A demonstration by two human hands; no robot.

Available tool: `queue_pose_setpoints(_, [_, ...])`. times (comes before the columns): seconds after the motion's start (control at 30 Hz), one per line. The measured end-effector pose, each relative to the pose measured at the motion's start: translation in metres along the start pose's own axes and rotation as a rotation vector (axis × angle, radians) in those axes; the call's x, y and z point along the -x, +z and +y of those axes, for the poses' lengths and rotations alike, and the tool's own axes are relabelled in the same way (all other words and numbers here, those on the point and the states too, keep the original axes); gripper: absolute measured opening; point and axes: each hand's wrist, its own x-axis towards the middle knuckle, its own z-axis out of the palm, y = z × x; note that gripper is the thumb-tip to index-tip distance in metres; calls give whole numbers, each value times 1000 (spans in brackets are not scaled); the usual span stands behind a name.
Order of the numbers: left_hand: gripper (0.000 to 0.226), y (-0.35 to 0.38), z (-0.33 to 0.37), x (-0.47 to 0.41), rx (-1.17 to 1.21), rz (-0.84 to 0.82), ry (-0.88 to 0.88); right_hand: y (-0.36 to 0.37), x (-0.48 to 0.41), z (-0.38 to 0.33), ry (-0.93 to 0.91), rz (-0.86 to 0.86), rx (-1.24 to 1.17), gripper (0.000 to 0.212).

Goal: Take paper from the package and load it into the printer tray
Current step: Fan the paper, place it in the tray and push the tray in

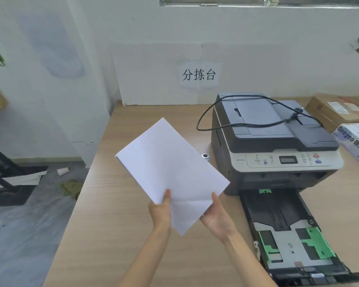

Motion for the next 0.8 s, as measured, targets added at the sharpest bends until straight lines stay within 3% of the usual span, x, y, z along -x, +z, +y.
queue_pose_setpoints(0.1, [16, 8, 1, 6, -14, -47, -35, 17, -13, -1, -122, 159, 92, 31])
queue_pose_setpoints(0.17, [12, -1, 11, -4, -37, -241, -61, 12, -19, -13, -219, 270, 197, 16])
queue_pose_setpoints(0.23, [16, -20, 33, -25, 0, -434, -69, 2, -20, -30, -265, 296, 297, 14])
queue_pose_setpoints(0.33, [40, -54, 81, -68, 21, -553, 24, -17, -17, -52, -260, 250, 383, 15])
queue_pose_setpoints(0.47, [67, -72, 116, -92, -516, -883, -42, -34, -12, -66, -212, 143, 452, 20])
queue_pose_setpoints(0.53, [62, -68, 114, -88, -652, -968, -149, -38, -12, -69, -173, 91, 511, 43])
queue_pose_setpoints(0.63, [44, -59, 100, -83, -571, -962, -201, -38, -13, -71, -140, 48, 559, 58])
queue_pose_setpoints(0.8, [8, -37, 64, -74, -324, -543, 39, -29, -20, -67, -187, 99, 564, 27])
